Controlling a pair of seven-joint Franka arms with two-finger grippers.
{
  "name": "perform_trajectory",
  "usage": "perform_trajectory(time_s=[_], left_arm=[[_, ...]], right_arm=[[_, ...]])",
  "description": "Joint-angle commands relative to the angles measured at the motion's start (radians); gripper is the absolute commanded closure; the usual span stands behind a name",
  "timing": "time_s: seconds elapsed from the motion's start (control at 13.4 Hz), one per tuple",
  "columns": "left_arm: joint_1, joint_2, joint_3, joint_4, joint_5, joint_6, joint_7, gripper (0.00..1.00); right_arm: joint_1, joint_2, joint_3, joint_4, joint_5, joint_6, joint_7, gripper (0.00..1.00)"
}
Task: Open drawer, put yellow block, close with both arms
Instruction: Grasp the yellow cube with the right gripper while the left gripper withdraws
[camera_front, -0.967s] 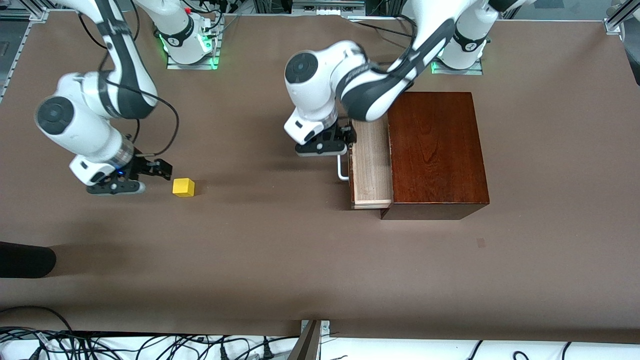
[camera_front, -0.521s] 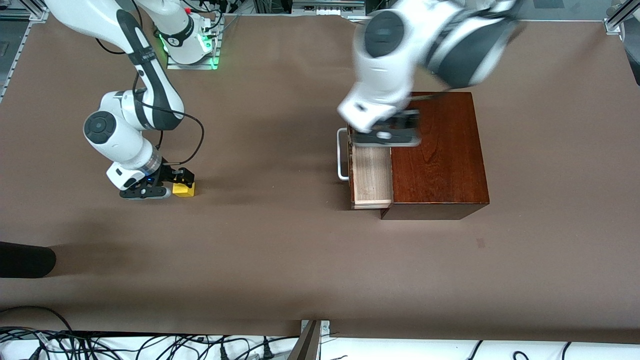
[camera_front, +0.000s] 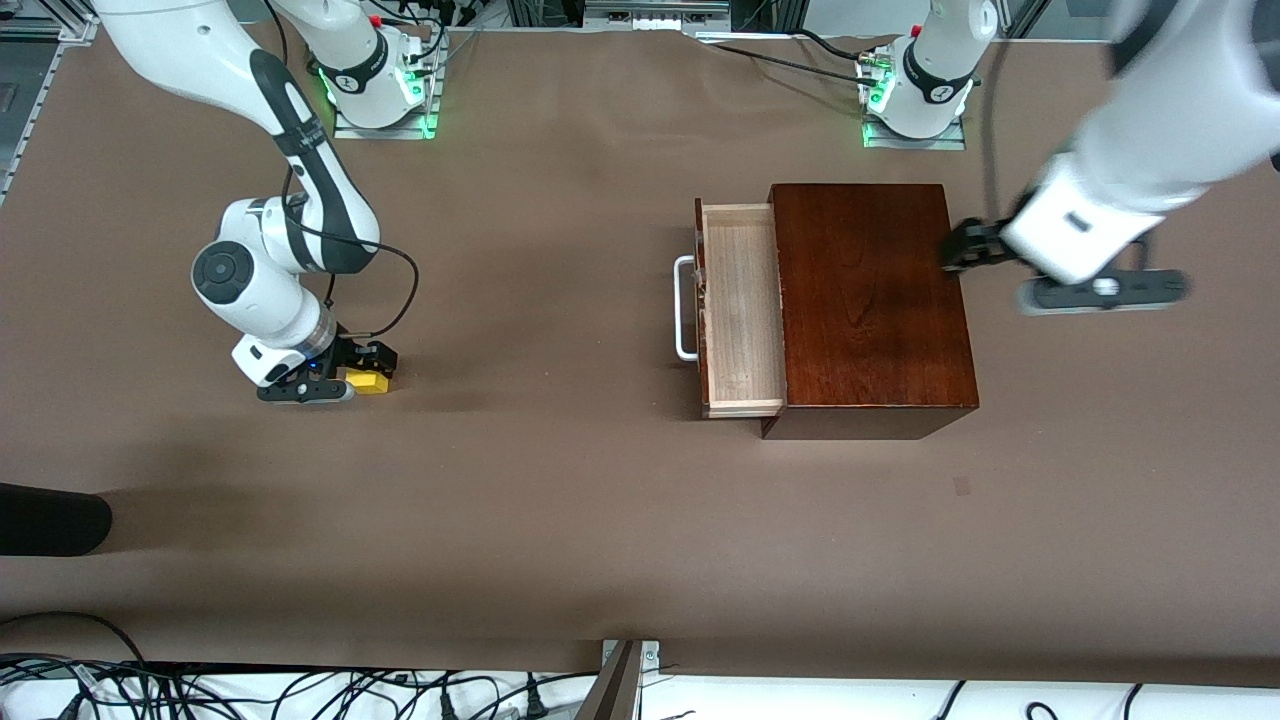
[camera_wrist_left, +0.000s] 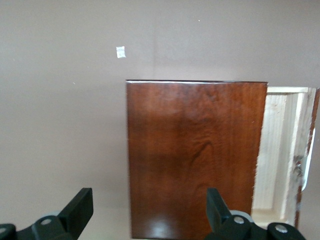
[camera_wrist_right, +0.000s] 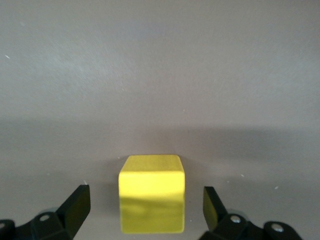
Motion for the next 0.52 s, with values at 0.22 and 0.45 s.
perform_trajectory(time_s=[0.22,0.45], left_arm=[[-0.211,-0.207,0.456,-0.216,-0.152,0.107,0.215,0.0],[-0.222,-0.3,0.481,-0.338,-0.139,0.153,0.242,0.0]], right_arm=[[-0.005,0.04,0.006,0.003,0.013,0.033,-0.003,0.59],[-0.004,0.022,0.008,0.057,0.011,-0.06,-0.009,1.0]])
